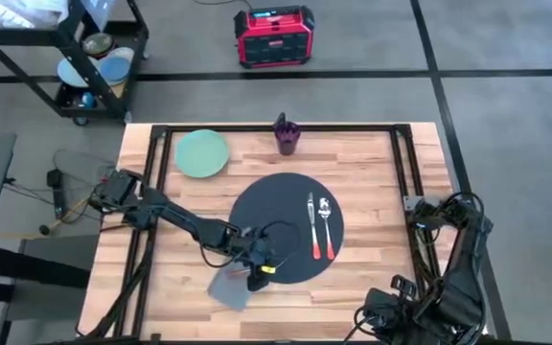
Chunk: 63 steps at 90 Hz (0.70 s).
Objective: Set table place
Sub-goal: Put the orange fork on the table napkin
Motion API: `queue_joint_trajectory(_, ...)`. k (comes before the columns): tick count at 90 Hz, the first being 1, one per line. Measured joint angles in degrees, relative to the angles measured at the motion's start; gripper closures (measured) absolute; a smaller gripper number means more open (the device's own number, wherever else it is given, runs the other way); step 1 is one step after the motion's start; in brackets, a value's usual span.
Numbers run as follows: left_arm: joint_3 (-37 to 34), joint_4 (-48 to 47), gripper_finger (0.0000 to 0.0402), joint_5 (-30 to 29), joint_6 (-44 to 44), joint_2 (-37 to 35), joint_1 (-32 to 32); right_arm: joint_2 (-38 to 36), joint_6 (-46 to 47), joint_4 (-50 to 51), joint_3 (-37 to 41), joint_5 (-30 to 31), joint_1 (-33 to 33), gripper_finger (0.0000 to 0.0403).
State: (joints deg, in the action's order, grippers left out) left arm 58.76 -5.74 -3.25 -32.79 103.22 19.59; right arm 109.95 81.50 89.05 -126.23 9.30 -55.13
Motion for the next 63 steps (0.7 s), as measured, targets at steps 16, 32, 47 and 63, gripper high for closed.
queue_joint_trajectory(16,0.00,0.80,0.0402,-0.68,-0.09,1.24,-0.02,0.00,0.15,-0.01,0.00,0.00,0.00,0.0284)
queue_joint_trajectory(32,0.43,1.13,0.0401,-0.20,-1.14,3.57,0.60,0.00,0.15,-2.01,0.00,-0.18,0.00,0.0284)
queue_joint_trajectory(47,2.42,-0.01,0.0401,-0.07,-1.18,4.31,1.30,0.00,0.17,-2.93,0.00,-0.35,-0.09,0.0284)
queue_joint_trajectory(63,5.76,-3.95,0.0401,-0.09,-0.71,4.20,1.38,0.00,0.19,-3.03,0.00,-0.35,-0.13,0.0284)
